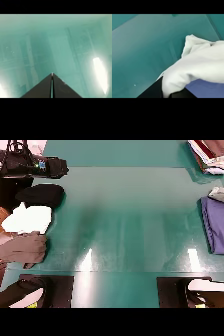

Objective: Fold the shirts.

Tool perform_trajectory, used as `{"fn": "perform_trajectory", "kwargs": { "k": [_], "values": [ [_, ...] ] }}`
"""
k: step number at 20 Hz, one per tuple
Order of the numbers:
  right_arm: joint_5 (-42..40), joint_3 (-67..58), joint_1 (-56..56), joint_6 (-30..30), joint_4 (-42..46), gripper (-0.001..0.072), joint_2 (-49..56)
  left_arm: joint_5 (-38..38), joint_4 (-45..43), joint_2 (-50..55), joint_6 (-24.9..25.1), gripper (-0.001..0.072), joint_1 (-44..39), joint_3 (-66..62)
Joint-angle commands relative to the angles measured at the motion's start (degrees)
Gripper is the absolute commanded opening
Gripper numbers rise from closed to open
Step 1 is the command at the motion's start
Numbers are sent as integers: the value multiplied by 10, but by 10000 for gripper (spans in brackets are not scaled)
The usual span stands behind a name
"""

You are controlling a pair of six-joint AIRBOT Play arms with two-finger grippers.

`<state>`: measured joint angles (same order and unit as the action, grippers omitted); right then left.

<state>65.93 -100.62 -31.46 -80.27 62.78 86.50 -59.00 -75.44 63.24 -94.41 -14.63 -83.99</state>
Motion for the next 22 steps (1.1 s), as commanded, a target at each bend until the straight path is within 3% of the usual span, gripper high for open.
{"fn": "perform_trajectory", "kwargs": {
  "k": [1,4,7,13,22],
  "values": [
    [-16,-33,-12,22,-34,18,1,1,0,0,-1,25,0,0],
    [-39,-75,-12,25,-48,18,1,0,0,0,-1,25,0,0],
    [-31,-114,-12,77,-108,18,1,0,0,0,-1,26,0,0],
    [90,-88,-35,77,-98,17,0,-1,0,0,2,26,0,0],
    [183,153,-147,17,136,25,-132,0,-3,0,7,26,0,3]
  ]
}}
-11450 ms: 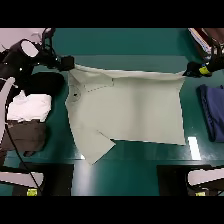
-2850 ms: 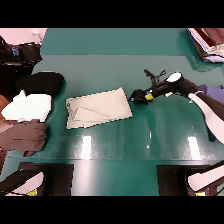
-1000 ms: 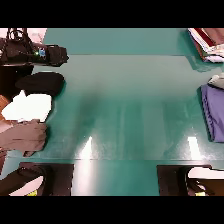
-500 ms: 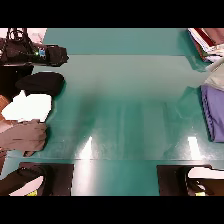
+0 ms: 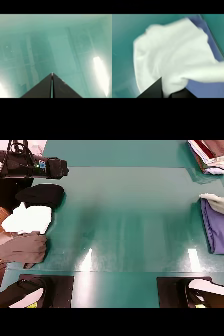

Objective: Fold the shirts.

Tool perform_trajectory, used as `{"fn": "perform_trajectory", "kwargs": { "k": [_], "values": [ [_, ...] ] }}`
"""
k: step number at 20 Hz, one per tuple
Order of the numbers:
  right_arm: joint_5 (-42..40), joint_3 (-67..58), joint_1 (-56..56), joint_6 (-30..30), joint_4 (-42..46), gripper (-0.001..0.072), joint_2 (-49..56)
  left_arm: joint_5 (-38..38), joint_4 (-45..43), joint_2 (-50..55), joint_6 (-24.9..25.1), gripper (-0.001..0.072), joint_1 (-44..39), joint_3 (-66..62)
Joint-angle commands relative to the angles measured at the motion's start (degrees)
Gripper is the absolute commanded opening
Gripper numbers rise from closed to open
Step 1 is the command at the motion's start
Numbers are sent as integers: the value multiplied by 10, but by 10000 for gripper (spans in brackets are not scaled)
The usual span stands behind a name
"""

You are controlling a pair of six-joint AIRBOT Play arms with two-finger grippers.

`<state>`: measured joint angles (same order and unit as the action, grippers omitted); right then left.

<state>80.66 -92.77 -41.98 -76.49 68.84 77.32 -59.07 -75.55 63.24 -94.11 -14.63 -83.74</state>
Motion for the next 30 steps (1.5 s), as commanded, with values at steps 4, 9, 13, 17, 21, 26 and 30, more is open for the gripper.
{"fn": "perform_trajectory", "kwargs": {
  "k": [4,9,13,17,21,26,30],
  "values": [
    [38,171,-117,-21,102,440,-95,1,-2,0,16,26,0,0],
    [-5,195,-125,-21,71,494,-150,1,-1,0,30,26,0,0],
    [-38,196,-33,-21,-52,490,-184,1,-2,0,31,26,0,0],
    [-45,196,146,-21,-92,488,-193,-1,-1,0,30,26,0,0],
    [-64,196,312,-21,-87,406,-193,4,-1,0,30,26,0,0],
    [-87,196,433,-19,-87,19,-193,4,-1,0,30,26,0,0],
    [-85,196,458,-19,-88,19,-193,4,-1,0,30,26,0,0]
  ]
}}
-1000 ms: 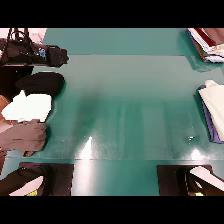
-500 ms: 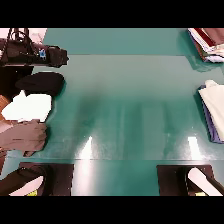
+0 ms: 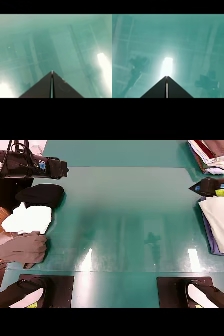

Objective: Fold the shirts.

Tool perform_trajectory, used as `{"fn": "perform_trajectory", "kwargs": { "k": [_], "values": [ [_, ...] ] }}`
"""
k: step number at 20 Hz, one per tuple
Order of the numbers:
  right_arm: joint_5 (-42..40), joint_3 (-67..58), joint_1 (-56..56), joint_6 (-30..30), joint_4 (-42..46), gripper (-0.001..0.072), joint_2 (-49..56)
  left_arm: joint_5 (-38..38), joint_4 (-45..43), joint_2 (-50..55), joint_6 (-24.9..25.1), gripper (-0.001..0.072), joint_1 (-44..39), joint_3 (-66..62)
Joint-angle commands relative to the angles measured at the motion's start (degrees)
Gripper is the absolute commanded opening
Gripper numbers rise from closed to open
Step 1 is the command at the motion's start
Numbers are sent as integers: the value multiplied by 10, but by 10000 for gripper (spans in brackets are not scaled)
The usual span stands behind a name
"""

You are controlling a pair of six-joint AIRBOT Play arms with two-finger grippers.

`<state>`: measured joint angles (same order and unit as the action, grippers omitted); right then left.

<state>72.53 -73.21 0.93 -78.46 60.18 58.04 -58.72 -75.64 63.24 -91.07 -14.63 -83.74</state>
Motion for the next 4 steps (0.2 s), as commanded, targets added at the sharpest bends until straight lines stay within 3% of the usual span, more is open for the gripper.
{"fn": "perform_trajectory", "kwargs": {
  "k": [1,4],
  "values": [
    [-4,0,29,1,-1,20,0,0,0,0,0,26,0,0],
    [-3,0,29,1,-1,19,0,0,0,0,0,27,0,0]
  ]
}}
